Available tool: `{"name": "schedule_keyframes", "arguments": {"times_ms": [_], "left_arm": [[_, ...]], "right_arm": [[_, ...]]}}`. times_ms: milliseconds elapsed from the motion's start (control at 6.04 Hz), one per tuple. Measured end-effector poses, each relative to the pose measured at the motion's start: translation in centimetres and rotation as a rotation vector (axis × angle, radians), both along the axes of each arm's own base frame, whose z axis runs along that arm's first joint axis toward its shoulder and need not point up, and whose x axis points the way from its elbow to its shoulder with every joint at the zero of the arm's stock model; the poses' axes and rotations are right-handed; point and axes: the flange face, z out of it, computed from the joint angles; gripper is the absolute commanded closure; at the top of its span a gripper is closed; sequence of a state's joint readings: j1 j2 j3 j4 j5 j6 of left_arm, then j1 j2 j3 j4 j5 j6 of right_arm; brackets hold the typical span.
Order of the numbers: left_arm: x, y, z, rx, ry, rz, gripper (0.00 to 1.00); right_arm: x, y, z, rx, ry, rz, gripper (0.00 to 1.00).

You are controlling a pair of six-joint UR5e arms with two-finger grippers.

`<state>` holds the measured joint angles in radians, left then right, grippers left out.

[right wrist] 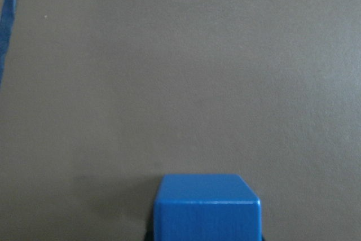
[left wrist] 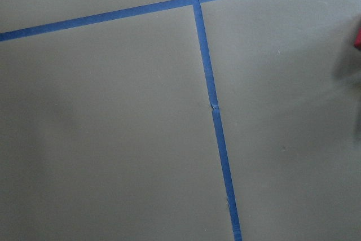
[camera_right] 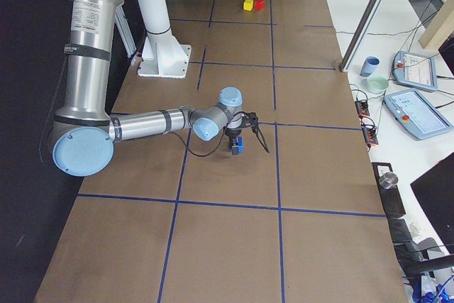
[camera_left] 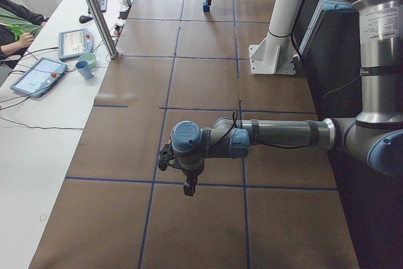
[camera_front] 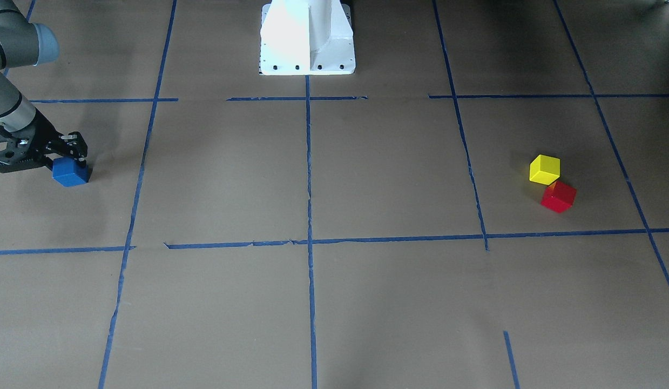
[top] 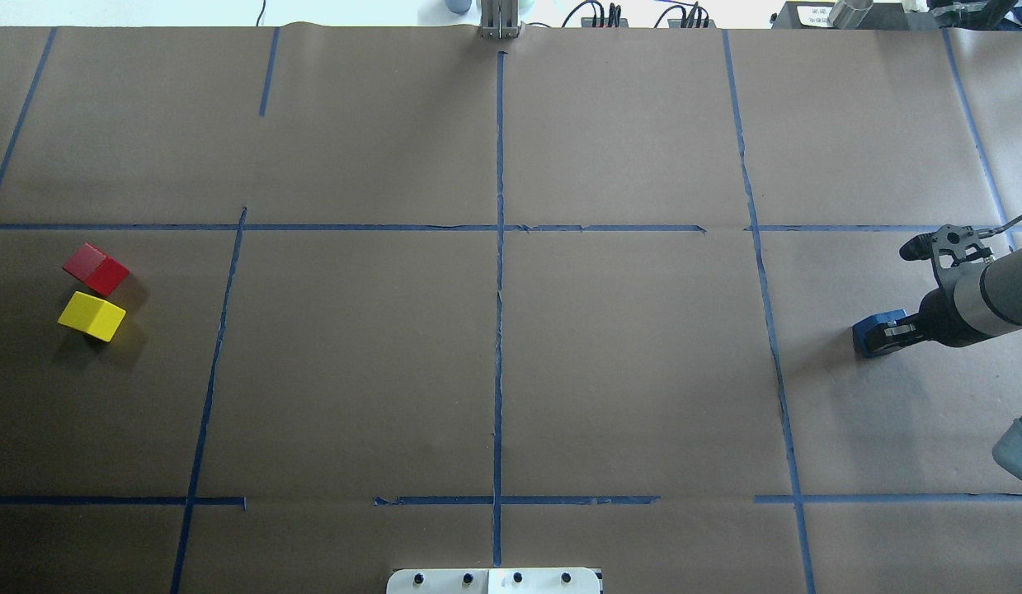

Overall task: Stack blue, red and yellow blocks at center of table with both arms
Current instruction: 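Close the right gripper on the blue block and lift it, then carry the blue block with the right gripper to the table center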

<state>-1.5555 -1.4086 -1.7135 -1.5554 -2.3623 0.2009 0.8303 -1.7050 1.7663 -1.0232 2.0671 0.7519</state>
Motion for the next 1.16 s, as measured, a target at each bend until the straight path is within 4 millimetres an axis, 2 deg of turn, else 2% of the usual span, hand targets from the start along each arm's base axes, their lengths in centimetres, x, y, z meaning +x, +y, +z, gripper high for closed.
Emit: {"name": "schedule_keyframes", "arguments": {"times_ms": [166, 331, 497, 663, 828, 1160], "left_arm": [[0.0, 0.0, -0.1, 0.002, 0.0, 0.0, 0.0], [0.0, 0.0, -0.3, 0.005, 0.0, 0.0, 0.0], [0.0, 0.0, -0.3, 0.006, 0.0, 0.001, 0.0], [0.0, 0.0, -0.3, 0.007, 0.0, 0.001, 0.0], [0.0, 0.0, -0.3, 0.007, 0.0, 0.0, 0.0], [0.0, -0.1, -0.4, 0.01, 0.0, 0.002, 0.0]], "right_arm": [[-0.4, -0.3, -1.3, 0.013, -0.017, 0.001, 0.97], [-1.1, -1.1, -4.1, 0.026, -0.044, -0.001, 0.97], [-3.0, -2.8, -8.8, 0.017, -0.069, 0.009, 0.97], [-6.6, -4.7, -14.8, -0.007, -0.09, 0.022, 0.97], [-11.6, -5.2, -20.8, -0.037, -0.104, 0.026, 0.97], [-23.1, -4.9, -31.4, -0.114, -0.098, 0.09, 0.97]]}}
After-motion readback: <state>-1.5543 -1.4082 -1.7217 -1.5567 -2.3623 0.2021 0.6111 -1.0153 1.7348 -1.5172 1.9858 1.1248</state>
